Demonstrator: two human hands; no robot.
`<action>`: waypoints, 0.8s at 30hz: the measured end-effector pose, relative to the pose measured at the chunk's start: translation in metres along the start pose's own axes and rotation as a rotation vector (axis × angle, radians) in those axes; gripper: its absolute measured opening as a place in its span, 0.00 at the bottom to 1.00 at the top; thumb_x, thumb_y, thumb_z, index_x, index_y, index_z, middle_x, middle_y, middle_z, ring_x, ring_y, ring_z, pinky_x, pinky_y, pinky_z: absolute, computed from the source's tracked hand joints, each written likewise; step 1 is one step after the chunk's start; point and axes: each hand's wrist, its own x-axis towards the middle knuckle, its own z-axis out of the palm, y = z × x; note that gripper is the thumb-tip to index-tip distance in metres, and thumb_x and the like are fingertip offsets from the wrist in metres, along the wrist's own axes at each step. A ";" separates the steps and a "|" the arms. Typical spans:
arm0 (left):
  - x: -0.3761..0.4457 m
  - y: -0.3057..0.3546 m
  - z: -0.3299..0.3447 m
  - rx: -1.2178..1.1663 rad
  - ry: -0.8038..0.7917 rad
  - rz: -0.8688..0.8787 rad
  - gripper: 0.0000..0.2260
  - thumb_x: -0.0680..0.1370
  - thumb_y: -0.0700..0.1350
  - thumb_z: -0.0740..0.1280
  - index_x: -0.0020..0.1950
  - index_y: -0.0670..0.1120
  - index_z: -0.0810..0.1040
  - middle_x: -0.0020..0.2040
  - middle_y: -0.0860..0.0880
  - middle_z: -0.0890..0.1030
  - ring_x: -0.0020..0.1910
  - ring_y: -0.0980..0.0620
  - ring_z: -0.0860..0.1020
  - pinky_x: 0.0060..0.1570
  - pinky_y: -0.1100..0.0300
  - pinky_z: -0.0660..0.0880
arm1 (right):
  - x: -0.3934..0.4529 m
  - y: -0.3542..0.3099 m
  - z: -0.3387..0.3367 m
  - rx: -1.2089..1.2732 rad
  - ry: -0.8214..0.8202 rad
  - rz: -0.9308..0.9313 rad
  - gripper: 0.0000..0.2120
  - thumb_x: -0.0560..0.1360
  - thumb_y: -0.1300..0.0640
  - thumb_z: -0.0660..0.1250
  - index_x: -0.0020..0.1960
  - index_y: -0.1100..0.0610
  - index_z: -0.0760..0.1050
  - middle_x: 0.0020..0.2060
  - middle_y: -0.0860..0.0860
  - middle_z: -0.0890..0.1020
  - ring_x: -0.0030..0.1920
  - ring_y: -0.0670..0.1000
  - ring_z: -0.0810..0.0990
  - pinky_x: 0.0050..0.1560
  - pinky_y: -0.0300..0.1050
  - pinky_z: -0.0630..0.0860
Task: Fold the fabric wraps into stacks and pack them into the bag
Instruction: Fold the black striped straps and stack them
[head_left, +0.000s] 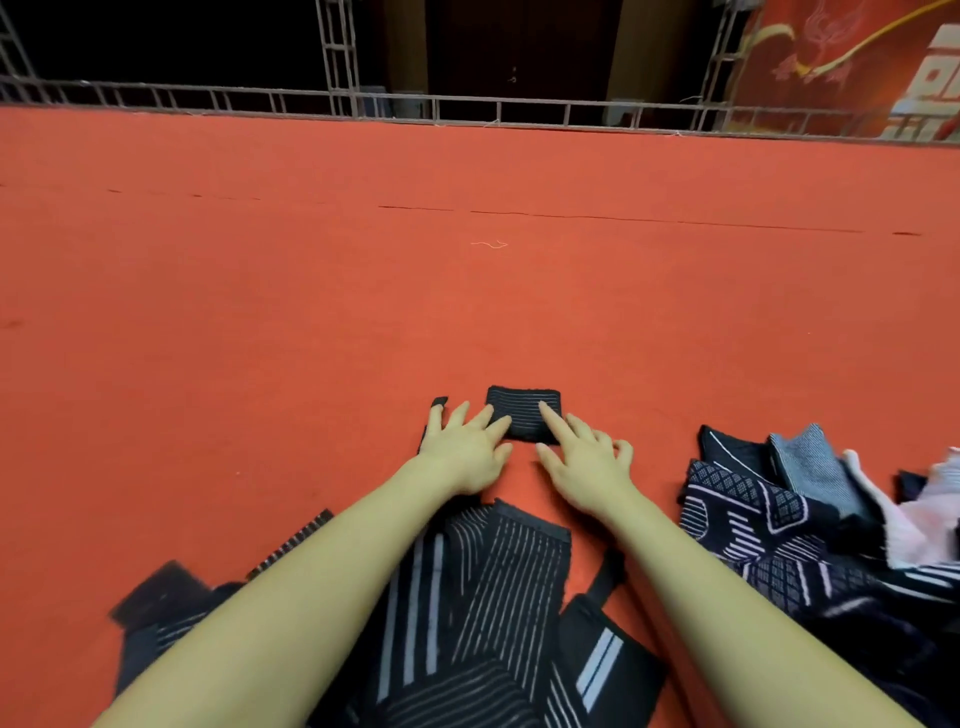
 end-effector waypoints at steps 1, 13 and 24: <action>-0.011 0.001 0.001 -0.010 0.019 0.021 0.23 0.83 0.55 0.47 0.78 0.53 0.52 0.79 0.50 0.50 0.77 0.46 0.46 0.71 0.43 0.40 | -0.008 -0.002 -0.002 0.018 0.061 -0.021 0.25 0.81 0.42 0.51 0.76 0.39 0.49 0.75 0.49 0.61 0.72 0.55 0.59 0.68 0.54 0.52; -0.148 0.009 0.017 -0.141 0.041 0.064 0.21 0.82 0.55 0.52 0.74 0.52 0.63 0.71 0.51 0.68 0.70 0.47 0.62 0.68 0.46 0.52 | -0.127 -0.023 -0.009 0.012 -0.001 -0.028 0.21 0.79 0.42 0.55 0.68 0.51 0.67 0.61 0.51 0.74 0.66 0.57 0.65 0.65 0.52 0.52; -0.187 0.053 0.014 -0.425 0.314 0.007 0.14 0.83 0.53 0.54 0.60 0.49 0.74 0.64 0.52 0.71 0.66 0.49 0.63 0.60 0.54 0.54 | -0.189 -0.006 -0.054 0.361 0.567 -0.097 0.05 0.76 0.60 0.63 0.49 0.51 0.68 0.41 0.47 0.76 0.51 0.52 0.72 0.48 0.42 0.50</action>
